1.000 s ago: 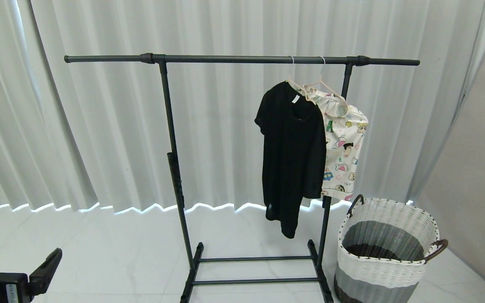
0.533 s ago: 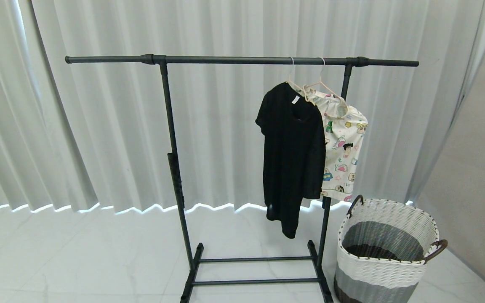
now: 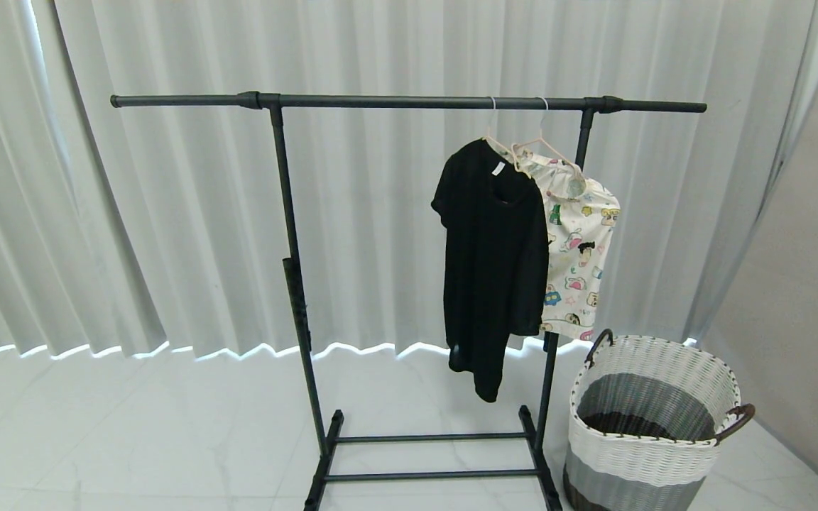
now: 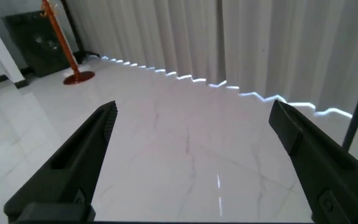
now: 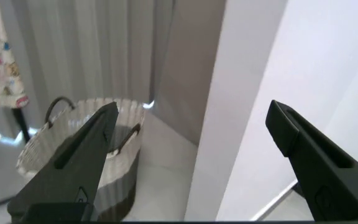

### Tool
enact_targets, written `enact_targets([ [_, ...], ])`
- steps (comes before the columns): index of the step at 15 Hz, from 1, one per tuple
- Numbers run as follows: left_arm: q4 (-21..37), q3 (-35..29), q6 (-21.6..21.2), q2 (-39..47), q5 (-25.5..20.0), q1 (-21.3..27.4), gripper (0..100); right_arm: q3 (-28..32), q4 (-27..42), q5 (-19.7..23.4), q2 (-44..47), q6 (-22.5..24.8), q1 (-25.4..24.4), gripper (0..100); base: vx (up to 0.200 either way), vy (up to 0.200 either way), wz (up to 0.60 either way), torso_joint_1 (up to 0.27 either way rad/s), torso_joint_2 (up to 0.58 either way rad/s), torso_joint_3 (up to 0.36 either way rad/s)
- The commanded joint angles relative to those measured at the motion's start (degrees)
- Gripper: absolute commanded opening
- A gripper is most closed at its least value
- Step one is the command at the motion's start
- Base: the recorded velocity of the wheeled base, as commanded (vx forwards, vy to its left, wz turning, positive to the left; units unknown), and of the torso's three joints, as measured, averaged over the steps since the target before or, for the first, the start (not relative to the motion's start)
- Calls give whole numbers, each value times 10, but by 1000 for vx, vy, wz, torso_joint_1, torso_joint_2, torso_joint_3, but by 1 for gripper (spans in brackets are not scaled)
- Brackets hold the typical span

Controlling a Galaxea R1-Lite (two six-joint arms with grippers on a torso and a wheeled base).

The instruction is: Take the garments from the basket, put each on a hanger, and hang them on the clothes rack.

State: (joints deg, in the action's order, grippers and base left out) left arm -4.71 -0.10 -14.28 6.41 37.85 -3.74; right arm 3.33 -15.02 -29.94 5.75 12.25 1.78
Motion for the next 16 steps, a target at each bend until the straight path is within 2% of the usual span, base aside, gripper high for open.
enact_targets([
  [1,21,1,44,-13,26,0,100,-33,-7,-23,-20,10,0,100,0,0,0,0,0,0],
  [2,20,1,57,-13,64,0,100,-33,-4,-67,-20,10,0,100,0,0,0,0,0,0],
  [3,19,1,80,-13,76,0,100,-33,14,-131,-20,10,0,100,0,0,0,0,0,0],
  [4,18,1,92,-14,65,0,100,-33,62,-181,-20,8,0,100,0,0,0,0,0,0],
  [5,18,1,97,-14,11,1,100,-33,104,-204,-20,5,0,100,0,0,0,0,0,0],
  [7,19,1,103,-14,-162,1,100,-33,90,-202,-20,3,-1,100,0,0,0,0,0,0],
  [8,22,1,113,-13,-267,1,100,-33,90,-190,-20,1,-1,100,0,0,0,0,0,0],
  [9,25,1,118,-13,-352,1,100,-33,92,-144,-34,4,-10,100,0,0,0,0,0,0],
  [10,44,1,116,-13,-396,3,100,-33,90,-67,-58,8,-23,100,0,0,0,0,0,0],
  [11,57,-1,116,-18,-397,25,100,-33,92,10,-57,-2,-22,100,0,0,0,0,0,0],
  [12,57,0,116,-32,-397,45,100,-33,91,45,-58,-3,-22,100,0,0,0,0,0,0],
  [16,58,-1,120,-64,-397,41,100,-33,91,48,-58,-5,-21,100,0,0,0,0,0,0],
])
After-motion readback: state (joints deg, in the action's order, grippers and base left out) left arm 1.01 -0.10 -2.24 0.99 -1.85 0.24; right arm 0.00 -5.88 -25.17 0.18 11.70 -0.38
